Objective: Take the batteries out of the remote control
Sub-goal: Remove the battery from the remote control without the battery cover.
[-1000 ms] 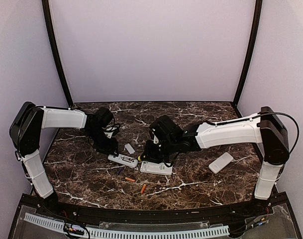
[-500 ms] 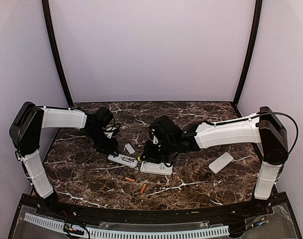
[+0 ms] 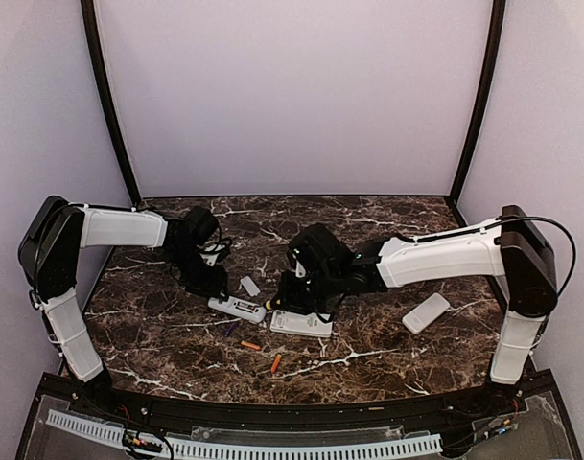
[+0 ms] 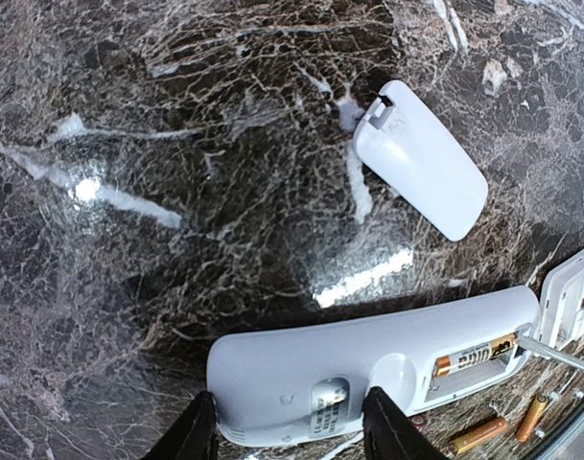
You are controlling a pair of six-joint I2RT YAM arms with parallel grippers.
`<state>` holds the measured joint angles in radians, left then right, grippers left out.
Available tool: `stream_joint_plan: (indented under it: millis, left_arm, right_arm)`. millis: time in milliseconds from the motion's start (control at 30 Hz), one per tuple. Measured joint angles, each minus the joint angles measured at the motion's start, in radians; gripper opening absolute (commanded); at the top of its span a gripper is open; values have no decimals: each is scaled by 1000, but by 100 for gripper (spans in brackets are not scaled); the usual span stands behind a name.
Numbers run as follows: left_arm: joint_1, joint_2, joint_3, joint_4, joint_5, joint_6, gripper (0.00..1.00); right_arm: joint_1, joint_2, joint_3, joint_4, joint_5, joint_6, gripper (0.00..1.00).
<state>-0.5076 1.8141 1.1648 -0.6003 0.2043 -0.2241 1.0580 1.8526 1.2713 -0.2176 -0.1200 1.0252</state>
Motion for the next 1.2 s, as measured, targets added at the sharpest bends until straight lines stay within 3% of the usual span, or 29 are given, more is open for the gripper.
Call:
stream_joint_plan:
  millis: [333, 833, 1200]
  left_arm:
    - [-2, 0, 0, 1, 2, 16, 49]
    - [-79, -10, -10, 27, 6, 68, 49]
    - [-131, -10, -18, 31, 31, 90, 50]
  right_arm:
    - [-12, -31, 26, -89, 45, -148, 0]
    - [-32, 2, 185, -292, -48, -487, 0]
    - [-32, 18, 212, -384, -79, -599, 0]
